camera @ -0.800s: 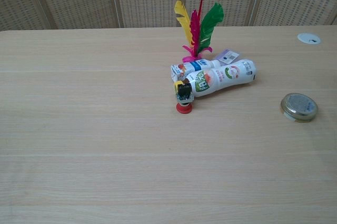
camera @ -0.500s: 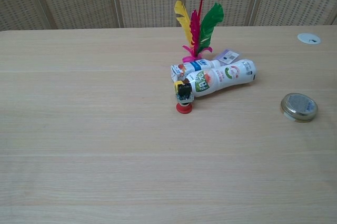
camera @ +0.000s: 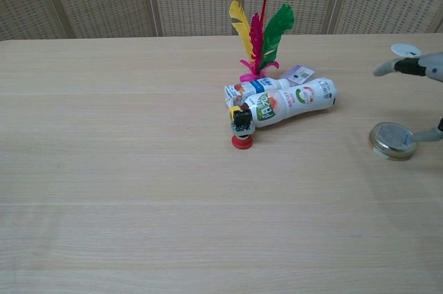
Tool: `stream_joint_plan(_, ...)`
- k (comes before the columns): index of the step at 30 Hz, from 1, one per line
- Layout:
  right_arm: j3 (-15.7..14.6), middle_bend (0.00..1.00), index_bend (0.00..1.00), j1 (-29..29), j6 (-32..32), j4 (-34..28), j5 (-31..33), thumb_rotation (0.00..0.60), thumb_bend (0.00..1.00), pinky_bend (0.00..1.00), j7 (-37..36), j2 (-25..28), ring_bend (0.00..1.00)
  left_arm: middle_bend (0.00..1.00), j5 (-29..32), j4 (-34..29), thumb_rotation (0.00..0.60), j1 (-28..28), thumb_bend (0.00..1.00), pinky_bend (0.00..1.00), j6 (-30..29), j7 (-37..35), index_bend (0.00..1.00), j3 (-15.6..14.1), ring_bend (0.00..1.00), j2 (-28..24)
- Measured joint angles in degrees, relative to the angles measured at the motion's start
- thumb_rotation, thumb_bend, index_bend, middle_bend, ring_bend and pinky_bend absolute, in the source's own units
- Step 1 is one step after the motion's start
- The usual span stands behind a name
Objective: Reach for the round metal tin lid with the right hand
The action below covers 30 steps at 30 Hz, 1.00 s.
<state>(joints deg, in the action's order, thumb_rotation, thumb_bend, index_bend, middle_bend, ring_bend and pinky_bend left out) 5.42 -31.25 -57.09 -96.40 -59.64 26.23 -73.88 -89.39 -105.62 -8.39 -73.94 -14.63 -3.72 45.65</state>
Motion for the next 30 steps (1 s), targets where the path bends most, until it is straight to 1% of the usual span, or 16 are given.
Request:
stream_joint_plan(6,-0.24,0.01,0.0,-1.73,2.7,5.54,1.16,0.6,0.2,0.0,-0.55,-4.53,0.0,0.0,0.53,-0.07,0.6,-0.45,0.33,0.0,0.82,0.33,0.0,0.15,0.0,0.02)
stream_joint_plan(17,-0.7,0.03,0.02,-3.75,7.27,13.35,2.49,0.6,0.2,0.0,-2.63,-8.48,0.0,0.0,0.3,-0.03,0.6,-0.51,0.33,0.0,0.79,0.23,0.0,0.05,0.0,0.06)
stream_joint_plan(23,-0.85,0.09,0.04,-4.44,8.89,16.32,2.9,0.6,0.2,0.0,-3.58,-9.47,0.0,0.0,0.3,0.29,0.6,-0.24,0.33,0.0,0.58,-0.06,0.0,-0.15,0.0,0.19)
stream_joint_plan(28,-0.97,0.18,0.11,-4.61,9.88,19.0,3.11,0.6,0.21,0.0,-5.04,-10.43,0.0,0.0,0.45,0.47,0.6,-0.15,0.33,0.0,0.52,-0.23,0.0,-0.18,0.0,0.24)
stream_joint_plan(30,-1.12,0.2,0.12,-4.39,9.94,19.91,3.01,0.6,0.21,0.0,-5.82,-10.81,0.0,0.0,0.36,0.48,0.6,-0.11,0.33,0.0,0.47,-0.28,0.0,-0.22,0.0,0.23)
